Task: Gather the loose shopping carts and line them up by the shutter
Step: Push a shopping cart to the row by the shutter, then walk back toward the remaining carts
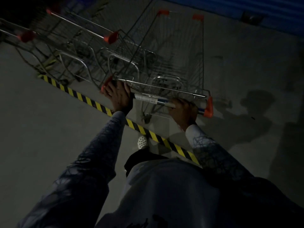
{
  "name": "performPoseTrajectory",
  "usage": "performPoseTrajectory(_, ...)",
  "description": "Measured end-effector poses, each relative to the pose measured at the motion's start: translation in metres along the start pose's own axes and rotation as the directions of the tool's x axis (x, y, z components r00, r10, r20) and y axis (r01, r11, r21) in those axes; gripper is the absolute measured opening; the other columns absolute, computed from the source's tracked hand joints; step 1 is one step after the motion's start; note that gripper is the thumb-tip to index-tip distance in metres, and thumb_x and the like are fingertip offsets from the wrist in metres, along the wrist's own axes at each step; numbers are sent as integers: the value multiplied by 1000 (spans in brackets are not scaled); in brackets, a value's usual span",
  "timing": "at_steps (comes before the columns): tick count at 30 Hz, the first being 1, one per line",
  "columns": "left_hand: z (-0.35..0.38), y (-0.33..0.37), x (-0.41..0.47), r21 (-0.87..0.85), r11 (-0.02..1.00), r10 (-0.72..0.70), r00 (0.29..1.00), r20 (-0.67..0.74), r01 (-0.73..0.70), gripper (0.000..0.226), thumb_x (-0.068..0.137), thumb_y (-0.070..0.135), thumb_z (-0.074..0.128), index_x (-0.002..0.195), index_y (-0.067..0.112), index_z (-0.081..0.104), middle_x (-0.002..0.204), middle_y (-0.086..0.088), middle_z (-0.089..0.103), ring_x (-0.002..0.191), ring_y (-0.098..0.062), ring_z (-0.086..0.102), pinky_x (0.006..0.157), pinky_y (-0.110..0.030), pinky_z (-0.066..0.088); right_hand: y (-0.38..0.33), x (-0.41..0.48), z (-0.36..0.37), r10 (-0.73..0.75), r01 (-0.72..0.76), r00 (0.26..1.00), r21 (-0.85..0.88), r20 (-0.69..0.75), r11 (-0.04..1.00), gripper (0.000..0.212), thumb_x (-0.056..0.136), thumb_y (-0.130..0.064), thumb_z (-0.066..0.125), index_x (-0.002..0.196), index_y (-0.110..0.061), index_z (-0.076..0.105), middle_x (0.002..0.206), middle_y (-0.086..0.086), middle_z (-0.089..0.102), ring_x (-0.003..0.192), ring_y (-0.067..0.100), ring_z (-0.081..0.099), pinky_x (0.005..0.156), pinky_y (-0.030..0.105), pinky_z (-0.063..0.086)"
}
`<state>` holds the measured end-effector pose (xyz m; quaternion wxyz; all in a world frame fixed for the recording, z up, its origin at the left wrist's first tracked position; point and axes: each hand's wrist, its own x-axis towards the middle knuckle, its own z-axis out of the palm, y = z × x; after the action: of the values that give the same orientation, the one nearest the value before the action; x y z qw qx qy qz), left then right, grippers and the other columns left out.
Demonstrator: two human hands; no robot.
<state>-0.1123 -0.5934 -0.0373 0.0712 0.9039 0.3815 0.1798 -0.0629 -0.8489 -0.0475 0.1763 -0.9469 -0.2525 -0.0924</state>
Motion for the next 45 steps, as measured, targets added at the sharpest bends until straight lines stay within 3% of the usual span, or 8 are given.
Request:
performPoseTrajectory(19,43,44,154,-7,941,332,916,224,-339,52,104,45,24,125,8,54,135,-26,48,126,-41,41,115,-56,14,-25,95,29,179,-207,966,-145,-188,967,19,83,-36,70,80,-18,65,70,3,68,60,30,66,58,30,46)
performPoseTrajectory(24,41,66,183,-48,945,319,885,338,-323,73,103,58,28,150,4,34,153,-29,31,143,-41,26,119,-55,3,-21,110,31,170,-202,969,-179,-179,963,43,94,-64,57,99,-22,68,91,2,70,85,29,66,72,38,49)
performPoseTrajectory(29,55,74,195,-124,924,380,825,417,-362,85,97,70,20,160,13,13,166,-19,0,153,-35,-2,120,-56,-9,-22,141,36,263,-295,954,-284,-146,912,47,103,-63,39,112,-27,67,114,8,65,110,34,56,91,49,38)
performPoseTrajectory(32,64,57,160,-164,914,405,801,442,-371,83,93,70,22,160,23,11,166,-18,2,153,-38,1,118,-60,-1,-38,161,37,376,-408,912,-273,-163,871,29,101,-43,49,126,-34,60,142,13,51,127,36,46,98,51,25)
performPoseTrajectory(34,67,38,140,-133,902,413,733,540,-411,79,97,66,32,160,25,11,167,-16,2,152,-40,1,118,-62,2,-49,174,34,409,-426,905,-273,-121,862,58,82,-22,59,136,-39,53,155,13,38,135,36,37,102,55,21)
performPoseTrajectory(38,61,-3,115,-100,961,251,659,709,-259,70,101,60,35,159,25,18,162,-18,20,148,-39,14,115,-57,17,-55,191,9,383,-399,917,-226,-113,889,53,73,-24,59,124,-40,60,145,10,45,127,35,39,98,49,18)
performPoseTrajectory(41,51,-36,92,-62,998,45,597,801,9,63,102,61,33,146,18,45,142,-18,50,132,-37,41,104,-49,37,-57,179,7,256,-266,959,-78,-123,961,44,73,-33,40,106,-31,69,130,9,56,123,38,48,104,54,23)
performPoseTrajectory(45,27,-69,42,-148,922,-89,571,816,357,49,104,51,43,122,11,64,113,-11,63,102,-30,60,85,-37,48,-76,144,32,43,-43,999,130,1,991,26,75,-23,48,90,-27,70,121,5,55,117,36,45,95,50,32)
